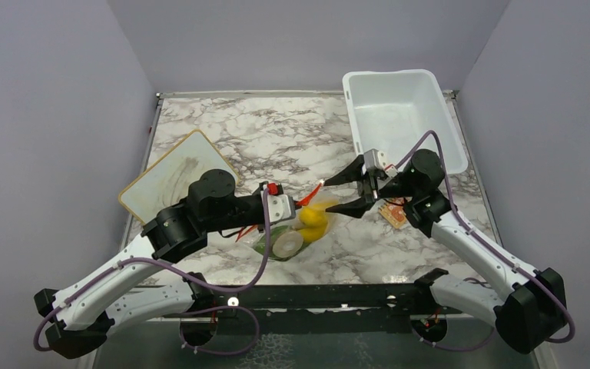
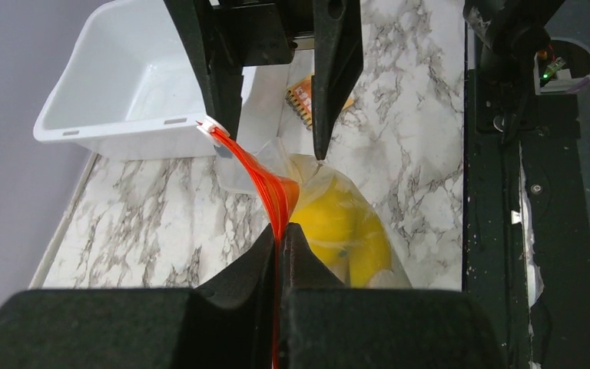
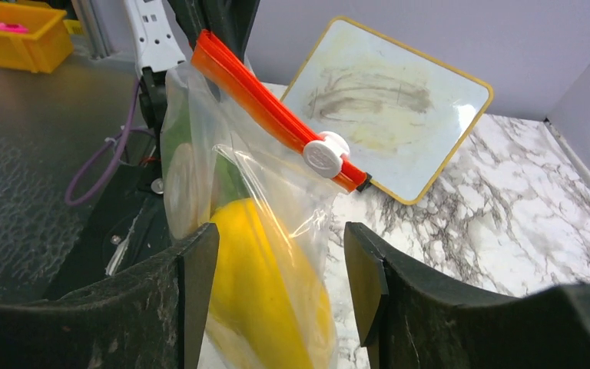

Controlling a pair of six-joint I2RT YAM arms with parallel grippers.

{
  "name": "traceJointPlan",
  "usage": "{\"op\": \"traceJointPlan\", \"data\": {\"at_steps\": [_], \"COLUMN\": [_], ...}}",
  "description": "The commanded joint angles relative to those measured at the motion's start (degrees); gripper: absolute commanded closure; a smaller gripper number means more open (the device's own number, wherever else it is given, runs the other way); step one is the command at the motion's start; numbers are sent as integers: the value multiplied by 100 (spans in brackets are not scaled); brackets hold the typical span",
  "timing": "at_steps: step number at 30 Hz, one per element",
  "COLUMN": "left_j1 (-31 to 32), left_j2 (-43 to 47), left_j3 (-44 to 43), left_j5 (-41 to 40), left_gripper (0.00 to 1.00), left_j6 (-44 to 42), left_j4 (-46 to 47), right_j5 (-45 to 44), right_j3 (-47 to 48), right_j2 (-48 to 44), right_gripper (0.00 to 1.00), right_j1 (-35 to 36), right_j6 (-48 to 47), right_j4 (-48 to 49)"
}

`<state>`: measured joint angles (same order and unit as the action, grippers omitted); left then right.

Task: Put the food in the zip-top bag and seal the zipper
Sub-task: Zip the zipper food storage bag at the center of the board.

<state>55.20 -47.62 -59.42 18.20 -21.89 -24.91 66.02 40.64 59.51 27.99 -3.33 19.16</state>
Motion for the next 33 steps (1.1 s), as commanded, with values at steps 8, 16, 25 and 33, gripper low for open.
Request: {"op": "traceJointPlan", "data": {"at_steps": [8,16,25,33], "left_j1": [-5,-9,-7,-3], "left_j2": [199,234,212,213], "left_j3": [38,127,226,311], "left_j5": [645,758,703,864], "left_gripper": [100,100,100,100], "left_j6": [-282,-398,-421,-483], "left_j4": [360,419,516,606], "right_j5": [366,556,586,615], "right_j3": [-103,-302,-382,-366], "right_j2": [414,817,1152,1338], "right_gripper": [42,39,56,52], "right_j1": [-30,-30,71,195], "right_j6": [1334,2548,3391,3437], "right_j4": [1745,3232,4366,4577]}}
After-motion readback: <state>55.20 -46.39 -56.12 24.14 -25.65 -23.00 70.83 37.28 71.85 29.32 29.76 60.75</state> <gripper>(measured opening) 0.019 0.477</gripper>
